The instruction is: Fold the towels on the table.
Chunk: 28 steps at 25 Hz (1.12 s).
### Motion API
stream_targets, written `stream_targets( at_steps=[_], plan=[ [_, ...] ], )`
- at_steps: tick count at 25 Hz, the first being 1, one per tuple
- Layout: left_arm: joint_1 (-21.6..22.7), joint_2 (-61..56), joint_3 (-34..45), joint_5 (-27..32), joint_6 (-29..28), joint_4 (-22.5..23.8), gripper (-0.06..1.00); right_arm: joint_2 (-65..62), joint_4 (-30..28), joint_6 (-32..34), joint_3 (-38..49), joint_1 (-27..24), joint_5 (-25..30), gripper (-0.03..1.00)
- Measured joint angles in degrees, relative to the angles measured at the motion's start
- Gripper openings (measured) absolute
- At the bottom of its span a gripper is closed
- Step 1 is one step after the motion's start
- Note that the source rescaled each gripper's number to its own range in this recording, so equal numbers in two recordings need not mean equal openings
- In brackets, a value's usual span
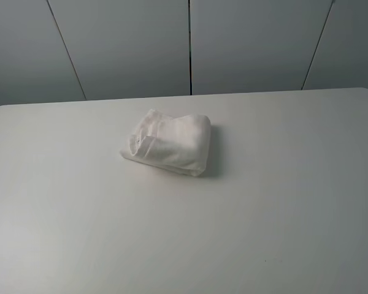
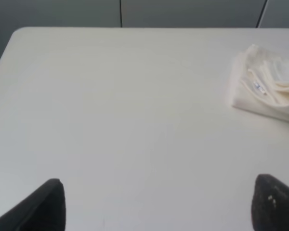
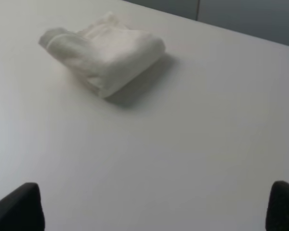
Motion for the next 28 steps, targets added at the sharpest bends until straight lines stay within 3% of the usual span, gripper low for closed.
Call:
stream_targets(
  at_steps=[6,11,21,25,28],
  plan=[
    [0.0,0.0,4.9,-5.2,2.1,-2.2,1.0,0.0,0.9,-1.2,0.6,0.0,-1.2,1.0],
    [0.0,0.0,5.3,-5.8,2.9,-2.8,1.0,0.0,1.0,-2.8,2.3,0.1,-5.0,1.0],
    [0.0,0.0,5.4,-5.8,4.4,-3.8,1.0,-0.2,-1.0,-2.5,2.3,0.0,-5.8,1.0],
    [0.8,0.0,5.4,-5.8,3.2,-2.7,1.0,-0.2,-6.6,2.0,2.3,-4.4,-5.9,1.0],
    [4.2,0.0,5.4,-5.8,2.9,-2.5,1.0,-0.2,-6.7,2.8,2.3,-9.3,-5.9,1.0]
  ],
)
